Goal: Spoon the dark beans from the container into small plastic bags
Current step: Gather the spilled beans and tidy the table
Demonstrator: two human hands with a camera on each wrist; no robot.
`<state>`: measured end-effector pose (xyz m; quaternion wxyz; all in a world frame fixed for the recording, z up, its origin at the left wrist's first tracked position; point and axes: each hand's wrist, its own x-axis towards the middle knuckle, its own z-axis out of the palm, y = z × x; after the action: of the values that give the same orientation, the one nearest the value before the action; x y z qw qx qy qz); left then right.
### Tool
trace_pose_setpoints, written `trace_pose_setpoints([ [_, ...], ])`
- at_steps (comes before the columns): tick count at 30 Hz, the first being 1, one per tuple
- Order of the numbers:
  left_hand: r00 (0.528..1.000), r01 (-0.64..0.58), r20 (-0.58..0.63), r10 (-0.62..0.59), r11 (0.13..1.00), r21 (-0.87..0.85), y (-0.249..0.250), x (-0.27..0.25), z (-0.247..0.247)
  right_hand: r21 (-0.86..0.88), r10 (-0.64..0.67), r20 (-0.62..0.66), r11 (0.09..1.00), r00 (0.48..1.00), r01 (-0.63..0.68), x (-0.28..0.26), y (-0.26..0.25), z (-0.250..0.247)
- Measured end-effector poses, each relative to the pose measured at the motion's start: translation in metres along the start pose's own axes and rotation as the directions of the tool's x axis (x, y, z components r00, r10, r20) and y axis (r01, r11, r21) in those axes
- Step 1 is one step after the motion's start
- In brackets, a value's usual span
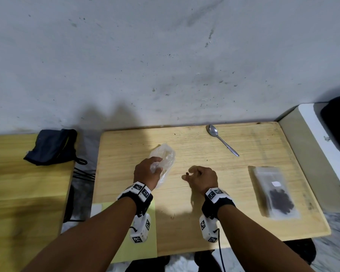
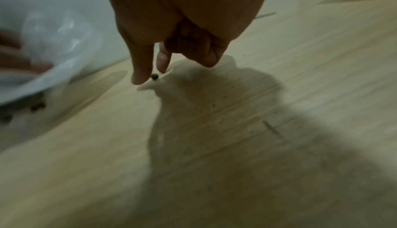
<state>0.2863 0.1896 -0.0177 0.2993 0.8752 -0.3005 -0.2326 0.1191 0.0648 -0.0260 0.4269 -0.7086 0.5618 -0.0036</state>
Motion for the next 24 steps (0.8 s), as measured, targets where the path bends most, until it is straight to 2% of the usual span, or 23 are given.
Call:
trace_pose_setpoints([
  [4,1.0,-0.007,0.009,0.006,1.0,0.013,0.001,0.001,0.001,-0.107,-0.044,-0.009,0.993,0.999,0.042,-0.003,-0.004,0.004],
  [9,1.0,-0.004,0.017,0.004,1.0,-0.002,0.002,0.002,0.002,-0.266,-0.107,0.045,0.957,0.993,0.115,-0.008,-0.008,0.004],
  [13,1.0,-0.006,0.012,0.007,1.0,-0.015,0.004,0.001,0.0,-0.283,-0.077,0.012,0.956,0.997,0.077,-0.005,-0.013,0.006],
  [21,1.0,0.005,0.003,-0.005,0.999,-0.035,0.001,-0.001,-0.004,-0.274,-0.088,0.016,0.958,0.996,0.089,-0.003,-0.013,0.012],
  [24,1.0,0.007,0.01,-0.007,1.0,-0.03,0.0,-0.001,-0.005,-0.318,-0.111,0.024,0.941,0.994,0.113,-0.006,-0.01,0.014],
])
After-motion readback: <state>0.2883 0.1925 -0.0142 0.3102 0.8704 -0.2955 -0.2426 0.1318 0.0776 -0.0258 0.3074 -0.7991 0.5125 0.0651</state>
